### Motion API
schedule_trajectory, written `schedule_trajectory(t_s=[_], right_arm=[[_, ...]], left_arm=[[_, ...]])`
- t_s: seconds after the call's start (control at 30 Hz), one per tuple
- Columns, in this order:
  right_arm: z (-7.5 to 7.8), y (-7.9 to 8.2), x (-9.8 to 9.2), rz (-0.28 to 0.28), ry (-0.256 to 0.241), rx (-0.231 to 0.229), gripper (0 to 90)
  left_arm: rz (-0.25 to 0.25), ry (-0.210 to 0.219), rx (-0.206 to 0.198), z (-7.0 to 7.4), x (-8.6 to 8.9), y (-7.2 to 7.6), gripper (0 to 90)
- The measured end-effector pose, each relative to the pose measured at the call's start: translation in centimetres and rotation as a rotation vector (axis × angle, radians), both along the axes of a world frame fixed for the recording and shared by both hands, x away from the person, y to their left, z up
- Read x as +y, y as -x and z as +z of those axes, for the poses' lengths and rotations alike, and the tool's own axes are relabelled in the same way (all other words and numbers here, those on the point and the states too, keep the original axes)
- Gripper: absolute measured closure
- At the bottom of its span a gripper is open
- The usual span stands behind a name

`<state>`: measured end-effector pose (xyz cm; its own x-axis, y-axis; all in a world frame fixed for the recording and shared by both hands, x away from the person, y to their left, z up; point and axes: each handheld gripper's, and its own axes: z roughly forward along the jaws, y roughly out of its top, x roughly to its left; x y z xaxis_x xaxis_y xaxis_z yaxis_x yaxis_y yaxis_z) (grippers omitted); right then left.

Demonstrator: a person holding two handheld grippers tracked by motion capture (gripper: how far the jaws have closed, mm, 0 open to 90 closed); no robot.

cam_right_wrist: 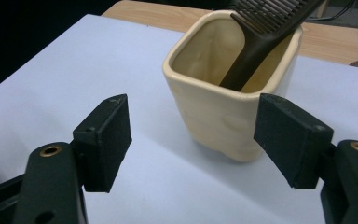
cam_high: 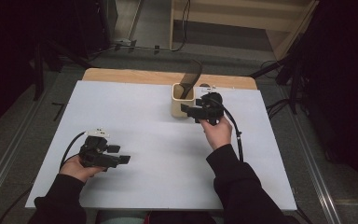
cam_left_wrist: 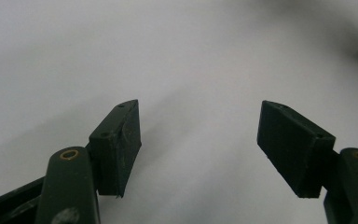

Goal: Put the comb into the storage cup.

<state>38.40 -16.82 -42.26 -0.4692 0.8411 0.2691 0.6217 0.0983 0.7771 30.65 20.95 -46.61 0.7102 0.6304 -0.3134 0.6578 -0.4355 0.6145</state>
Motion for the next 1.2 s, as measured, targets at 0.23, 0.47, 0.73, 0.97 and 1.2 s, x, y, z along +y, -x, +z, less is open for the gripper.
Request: schedule_trajectory(t_s=[0.23,0.47,0.73,0.97,1.2], right_arm=[[0.0,1.1,-0.5,0.053,-0.015,-0.004,25.4],[0.3,2.0,-0.3,0.132,-0.024,0.0,25.5],[0.2,3.0,-0.6,0.191,-0.011,0.02,25.5],[0.0,3.8,-1.4,0.235,0.018,0.013,25.4],[-0.1,4.8,-1.8,0.28,0.043,0.012,25.4]], left_arm=[[-0.004,0.0,0.001,0.0,0.1,-0.1,30.9],[-0.007,0.001,0.002,0.0,0.1,-0.1,30.9],[-0.011,0.009,0.001,0.1,0.1,-0.1,30.9],[-0.015,0.008,0.0,0.1,0.0,-0.2,30.9],[-0.023,0.009,0.0,0.1,0.0,-0.2,30.8]])
